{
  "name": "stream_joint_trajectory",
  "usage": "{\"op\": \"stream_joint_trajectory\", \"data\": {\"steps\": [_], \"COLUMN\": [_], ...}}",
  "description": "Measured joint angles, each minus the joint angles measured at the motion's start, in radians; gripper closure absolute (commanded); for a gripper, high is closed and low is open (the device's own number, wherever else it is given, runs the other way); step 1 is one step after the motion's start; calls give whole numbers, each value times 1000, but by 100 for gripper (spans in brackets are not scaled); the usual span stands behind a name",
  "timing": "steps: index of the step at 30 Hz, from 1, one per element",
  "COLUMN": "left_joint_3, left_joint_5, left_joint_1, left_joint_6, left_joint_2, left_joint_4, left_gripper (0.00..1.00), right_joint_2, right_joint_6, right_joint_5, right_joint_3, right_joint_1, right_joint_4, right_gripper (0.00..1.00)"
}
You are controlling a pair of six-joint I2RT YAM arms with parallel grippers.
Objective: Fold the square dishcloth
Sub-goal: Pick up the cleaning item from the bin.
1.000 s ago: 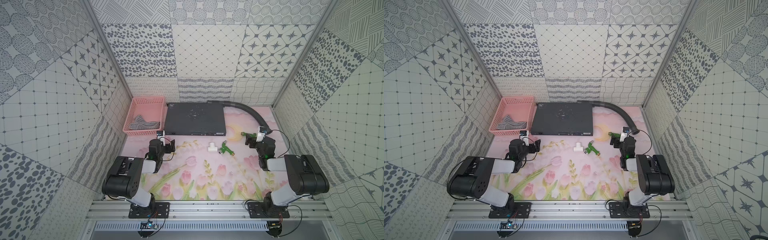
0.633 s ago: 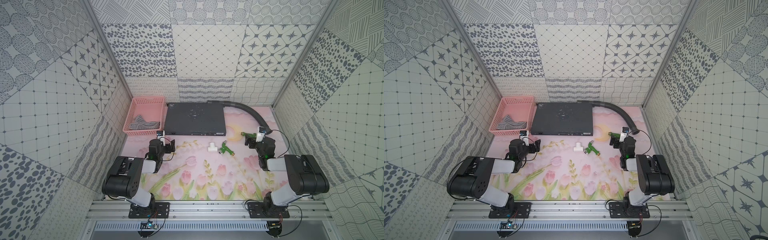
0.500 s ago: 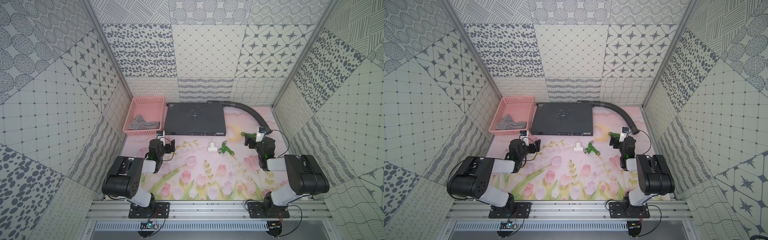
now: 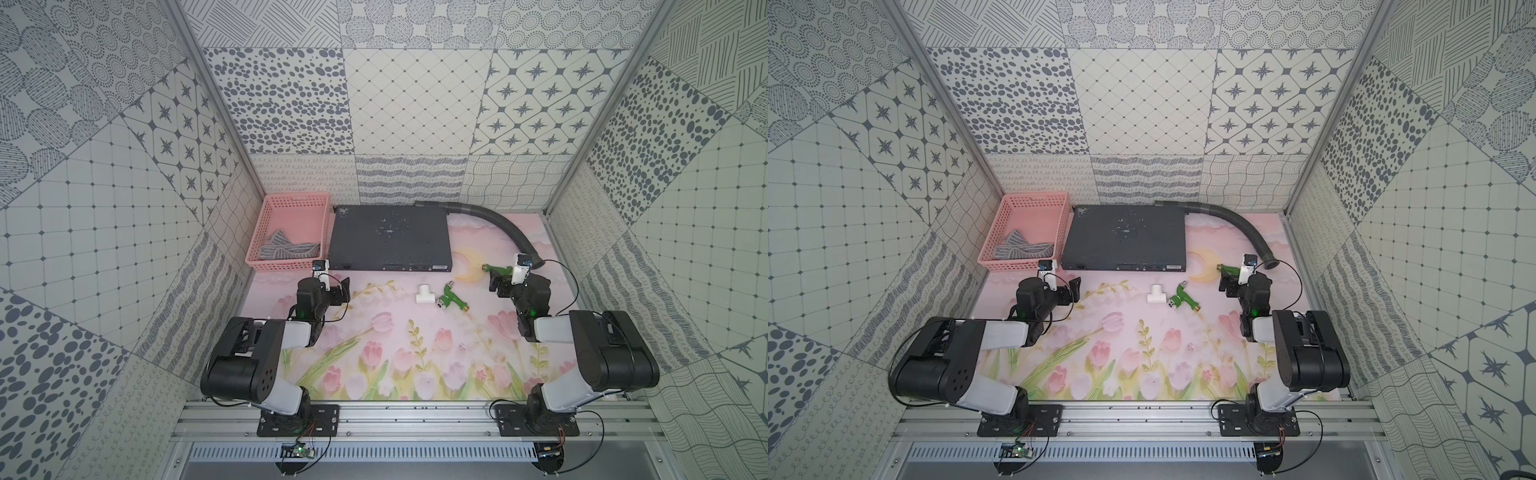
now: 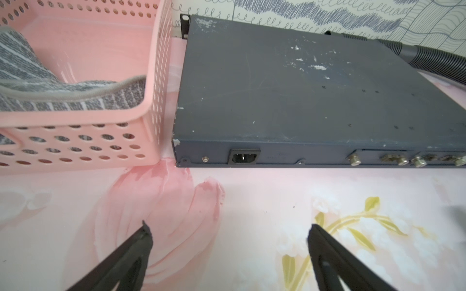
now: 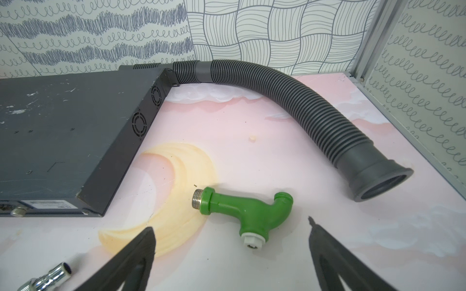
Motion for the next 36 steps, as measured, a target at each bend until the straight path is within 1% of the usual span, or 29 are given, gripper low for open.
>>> {"op": "stream_joint_trajectory", "data": {"steps": [5, 8, 11, 15, 21, 27, 30, 32, 34, 36], "left_joint_3": [34, 87, 176, 357, 674, 1040, 1228, 1325, 1398, 1453], "left_joint_5": [-15, -37, -69, -136, -223, -295, -295, -277, -247, -216], "left_joint_1": [0, 0, 0, 0, 0, 22, 62, 96, 134, 167], "left_joint_6": [-8, -27, -59, -129, -249, -398, -478, -530, -588, -652], "left_joint_2": [-101, -151, -176, -153, -14, 198, 318, 387, 452, 511], "left_joint_4": [-85, -164, -265, -435, -690, -959, -1096, -1164, -1223, -1282], "left_gripper": [1, 1, 1, 1, 1, 1, 1, 2, 1, 4], "right_joint_2": [-143, -198, -235, -253, -249, -223, -223, -223, -223, -223], "right_joint_6": [8, 18, 32, 53, 81, 98, 103, 105, 110, 114], "right_joint_5": [50, 93, 132, 177, 236, 285, 299, 309, 318, 328], "right_joint_3": [12, 39, 53, 106, 240, 281, 281, 281, 281, 281], "right_joint_1": [0, 0, 0, 0, 0, 0, 0, 0, 0, 0], "right_joint_4": [-109, -168, -215, -337, -517, -623, -661, -675, -682, -687], "right_gripper": [3, 3, 3, 3, 3, 3, 3, 3, 3, 3]}}
